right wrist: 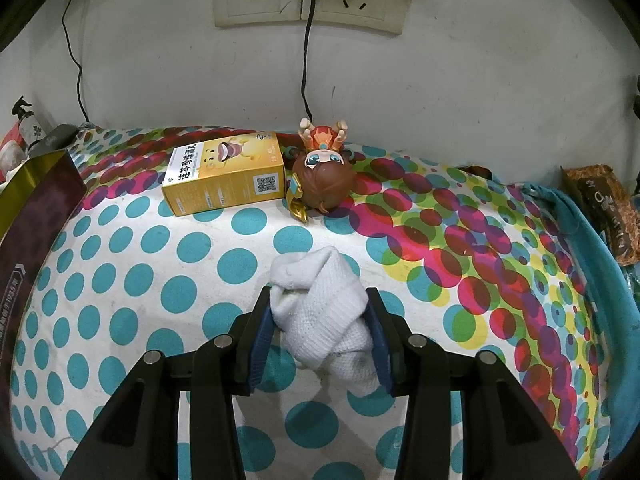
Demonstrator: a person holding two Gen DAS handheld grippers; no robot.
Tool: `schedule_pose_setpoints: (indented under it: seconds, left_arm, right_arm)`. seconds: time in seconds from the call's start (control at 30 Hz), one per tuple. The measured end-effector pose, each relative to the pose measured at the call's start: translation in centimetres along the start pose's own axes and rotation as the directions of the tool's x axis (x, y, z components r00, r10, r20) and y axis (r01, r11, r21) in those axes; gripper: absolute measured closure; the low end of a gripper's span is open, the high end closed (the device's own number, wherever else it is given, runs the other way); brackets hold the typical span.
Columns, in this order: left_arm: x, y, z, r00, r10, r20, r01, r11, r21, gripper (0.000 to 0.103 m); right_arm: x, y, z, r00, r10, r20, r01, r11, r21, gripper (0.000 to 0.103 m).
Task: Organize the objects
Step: 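Carry the rope ball into the gold tray and open the left gripper, then carry the white sock into the gold tray and open the right gripper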
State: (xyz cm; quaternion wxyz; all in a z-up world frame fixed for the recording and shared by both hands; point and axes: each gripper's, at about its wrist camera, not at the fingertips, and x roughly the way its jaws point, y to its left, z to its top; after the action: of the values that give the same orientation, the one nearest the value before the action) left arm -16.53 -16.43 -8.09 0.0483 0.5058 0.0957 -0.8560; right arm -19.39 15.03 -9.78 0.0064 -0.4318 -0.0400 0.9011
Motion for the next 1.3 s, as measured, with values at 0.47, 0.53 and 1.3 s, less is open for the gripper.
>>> schedule_pose_setpoints:
  seconds: [0.47,0.53,1.3]
  left_arm:
    - [-1.1,-2.0,-0.2,0.991,0.116,0.061,-0.121,0.989,0.09,0.046]
    - [-1.6,-2.3,-0.2,0.99,0.117,0.078,-0.125,0.987,0.101,0.046]
    - [-9.6,-5.6,-9.7,0.956,0.059,0.286,-0.102,0.985,0.138,0.041]
  right_arm:
    - [0.1,0.2,0.1,1.0,-0.011,-0.001,0.011,1.0,-0.011,0.062]
    - [0.1,0.2,0.1,1.0,-0.014,0.0,0.014,1.0,-0.013,0.062]
    - [-0.2,0.9,0.2,0.998,-0.062,0.013,0.062,0.997,-0.055,0.062]
